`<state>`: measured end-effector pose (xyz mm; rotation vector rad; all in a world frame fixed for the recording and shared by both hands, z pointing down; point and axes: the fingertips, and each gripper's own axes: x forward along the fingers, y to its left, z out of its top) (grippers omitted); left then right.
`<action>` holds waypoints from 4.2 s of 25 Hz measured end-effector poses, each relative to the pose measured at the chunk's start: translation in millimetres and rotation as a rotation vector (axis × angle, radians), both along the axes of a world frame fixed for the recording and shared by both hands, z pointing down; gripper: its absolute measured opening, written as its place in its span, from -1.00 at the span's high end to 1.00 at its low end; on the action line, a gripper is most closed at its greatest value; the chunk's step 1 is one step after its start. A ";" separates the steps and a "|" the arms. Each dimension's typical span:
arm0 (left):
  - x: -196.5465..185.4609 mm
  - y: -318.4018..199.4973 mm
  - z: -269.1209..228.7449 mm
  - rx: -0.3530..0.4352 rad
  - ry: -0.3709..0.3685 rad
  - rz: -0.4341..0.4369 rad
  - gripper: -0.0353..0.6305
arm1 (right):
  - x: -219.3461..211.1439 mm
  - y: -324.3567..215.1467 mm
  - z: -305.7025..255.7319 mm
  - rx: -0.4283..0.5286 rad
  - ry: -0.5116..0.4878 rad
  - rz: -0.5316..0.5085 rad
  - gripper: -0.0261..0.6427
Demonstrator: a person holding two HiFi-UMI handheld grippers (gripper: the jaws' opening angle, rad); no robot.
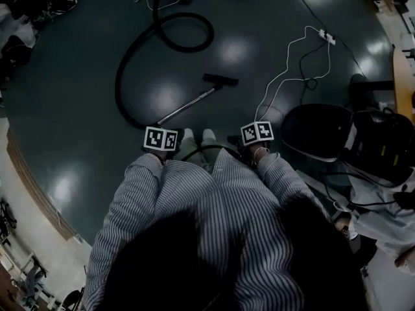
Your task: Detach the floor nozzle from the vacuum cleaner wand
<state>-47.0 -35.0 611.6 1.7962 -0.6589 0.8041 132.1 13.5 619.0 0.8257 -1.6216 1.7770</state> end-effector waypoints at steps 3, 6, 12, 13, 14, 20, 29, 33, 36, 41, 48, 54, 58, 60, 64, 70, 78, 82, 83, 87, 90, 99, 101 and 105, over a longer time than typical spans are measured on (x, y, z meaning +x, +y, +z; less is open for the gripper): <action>28.4 -17.5 -16.1 0.023 0.051 0.039 0.88 | -25.3 -19.8 -8.4 0.041 0.029 -0.205 0.92; 49.9 -40.4 -31.1 0.048 0.083 0.007 0.88 | -60.5 -46.5 -24.2 0.082 -0.021 -0.241 0.92; 71.7 -18.5 -27.9 -0.082 0.162 -0.046 0.88 | -103.2 -20.0 -29.6 0.073 -0.110 -0.414 0.92; 72.3 -5.5 -21.4 -0.131 0.157 -0.042 0.88 | -102.3 -11.3 -25.8 0.048 -0.105 -0.424 0.92; 71.8 4.9 -15.3 -0.176 0.149 -0.045 0.88 | -100.8 -6.4 -22.8 0.030 -0.099 -0.419 0.92; 68.8 39.8 20.3 -0.256 0.068 -0.004 0.88 | -95.2 17.4 4.2 -0.051 -0.053 -0.366 0.92; 74.0 37.3 98.8 -0.292 0.024 -0.038 0.88 | -77.0 9.6 75.7 -0.092 -0.073 -0.124 0.92; 88.7 28.3 154.1 -0.289 0.030 0.006 0.88 | -76.8 -37.9 116.3 0.005 -0.111 0.045 0.92; 99.8 4.9 188.9 -0.263 0.083 -0.044 0.88 | -68.9 -78.3 154.5 0.083 -0.069 0.143 0.92; 88.0 -92.5 228.2 -0.070 0.235 -0.425 0.88 | -60.3 -145.1 215.3 0.245 0.019 0.354 0.92; 85.9 -160.4 326.3 0.226 0.149 -0.209 0.88 | -69.7 -223.4 302.7 0.524 0.108 0.323 0.92; 106.5 -211.7 369.1 0.289 0.220 0.183 0.88 | -71.7 -314.6 345.7 0.562 -0.033 0.166 0.92; 102.6 -215.8 428.0 0.230 0.186 0.336 0.88 | -80.0 -370.8 359.8 0.666 -0.012 0.085 0.92; 101.5 -207.3 455.6 0.176 0.181 0.426 0.88 | -93.9 -394.0 353.2 0.737 -0.032 0.102 0.92; 84.1 -188.2 510.9 0.070 0.076 0.535 0.88 | -119.9 -421.0 339.0 0.808 -0.072 0.115 0.92; 57.0 -142.2 575.2 0.013 -0.157 0.618 0.25 | -140.9 -420.0 339.0 0.800 -0.133 0.114 0.92; 62.5 -149.5 615.5 0.169 -0.339 0.781 0.14 | -132.5 -420.5 332.1 0.736 -0.272 0.290 0.92; 65.8 -145.9 626.7 0.255 -0.447 0.889 0.17 | -102.6 -428.8 310.0 0.811 -0.249 0.361 0.92; 65.1 -145.9 627.4 0.258 -0.450 0.891 0.18 | -95.7 -429.9 306.1 0.827 -0.245 0.381 0.92; 63.2 -156.4 625.1 0.225 -0.392 0.810 0.34 | -78.7 -431.8 293.2 0.855 -0.264 0.454 0.92; 63.6 -154.0 621.7 0.194 -0.354 0.770 0.35 | -84.9 -425.3 284.6 0.865 -0.297 0.455 0.92; 26.0 -183.3 590.8 0.240 -0.298 0.608 0.35 | -101.1 -415.9 284.4 0.880 -0.321 0.427 0.92; 12.8 -195.7 576.6 0.258 -0.285 0.561 0.35 | -98.8 -416.2 286.7 0.878 -0.316 0.451 0.92; 11.8 -219.9 526.8 0.315 -0.168 0.404 0.35 | -97.0 -405.5 277.5 0.866 -0.317 0.491 0.92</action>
